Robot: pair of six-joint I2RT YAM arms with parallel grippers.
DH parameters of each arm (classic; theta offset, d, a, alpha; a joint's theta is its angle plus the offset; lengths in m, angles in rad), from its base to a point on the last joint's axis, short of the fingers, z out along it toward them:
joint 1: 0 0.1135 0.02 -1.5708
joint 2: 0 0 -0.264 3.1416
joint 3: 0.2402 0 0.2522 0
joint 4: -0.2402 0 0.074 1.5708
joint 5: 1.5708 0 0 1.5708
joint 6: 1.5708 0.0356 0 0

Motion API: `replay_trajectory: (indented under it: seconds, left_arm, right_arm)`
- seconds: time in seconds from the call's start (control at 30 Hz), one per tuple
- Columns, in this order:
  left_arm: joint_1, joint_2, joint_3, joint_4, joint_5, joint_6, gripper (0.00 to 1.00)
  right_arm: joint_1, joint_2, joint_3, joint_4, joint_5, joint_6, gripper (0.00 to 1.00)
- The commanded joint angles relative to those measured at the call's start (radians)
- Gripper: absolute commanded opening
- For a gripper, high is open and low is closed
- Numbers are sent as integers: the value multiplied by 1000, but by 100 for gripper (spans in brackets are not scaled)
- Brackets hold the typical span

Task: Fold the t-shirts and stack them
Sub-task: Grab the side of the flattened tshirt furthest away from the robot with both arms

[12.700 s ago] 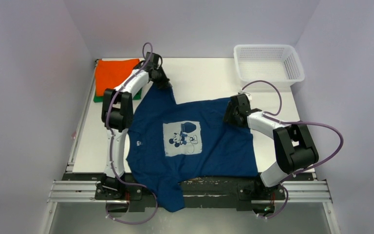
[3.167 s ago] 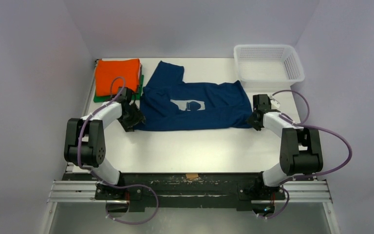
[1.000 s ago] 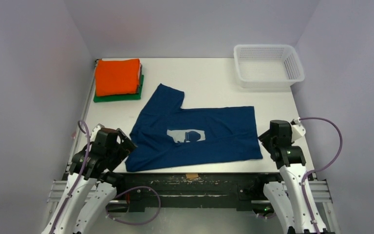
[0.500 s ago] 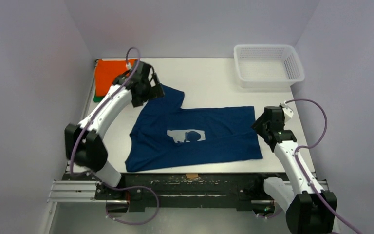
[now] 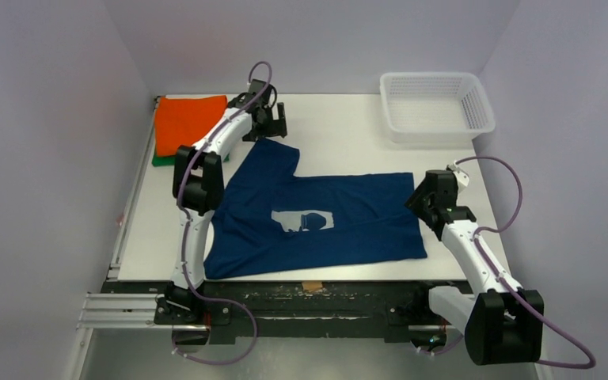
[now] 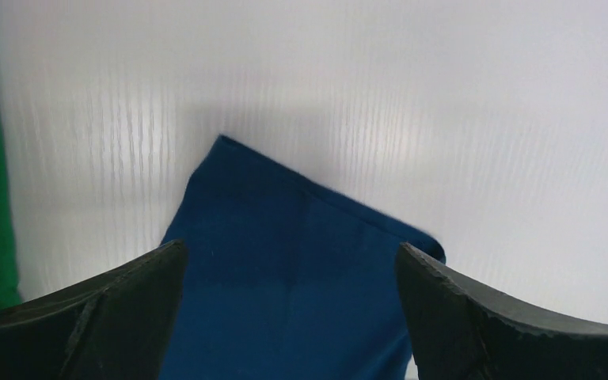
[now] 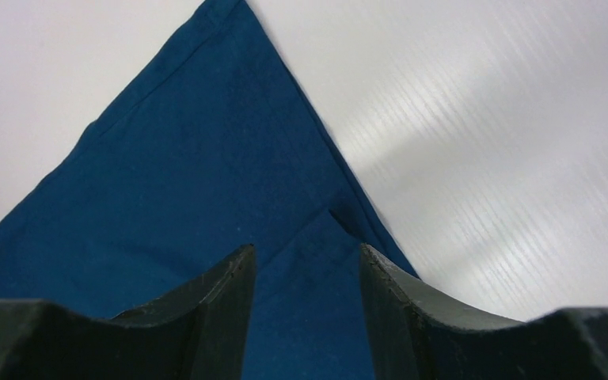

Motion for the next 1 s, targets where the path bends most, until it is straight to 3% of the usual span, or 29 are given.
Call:
replay_trajectory:
  seconds: [0.0,0.23,0.53,0.63,0.77,0.97]
  left_arm:
    - [66,43,75,151,90,27,100]
    - [154,132,59,257,419,-185,100]
    - [119,149,94,155,426,-116,100]
    - [111,175,141,68,446,-91,98]
    - [99,151,95,53,479,-72,93]
    - [65,127,108,-62,265,-22,78]
  right_arm:
    - [1,28,-1,57,-42,-20,49]
    - [2,33,3,51,-40,-29,48]
    - [1,20,2,49,-49,-28,48]
    - [2,14,2,49,-53,-26,48]
    - [1,9,-4,54,-65,-25,48]
    - [2,12,-5,51,-72,-22,48]
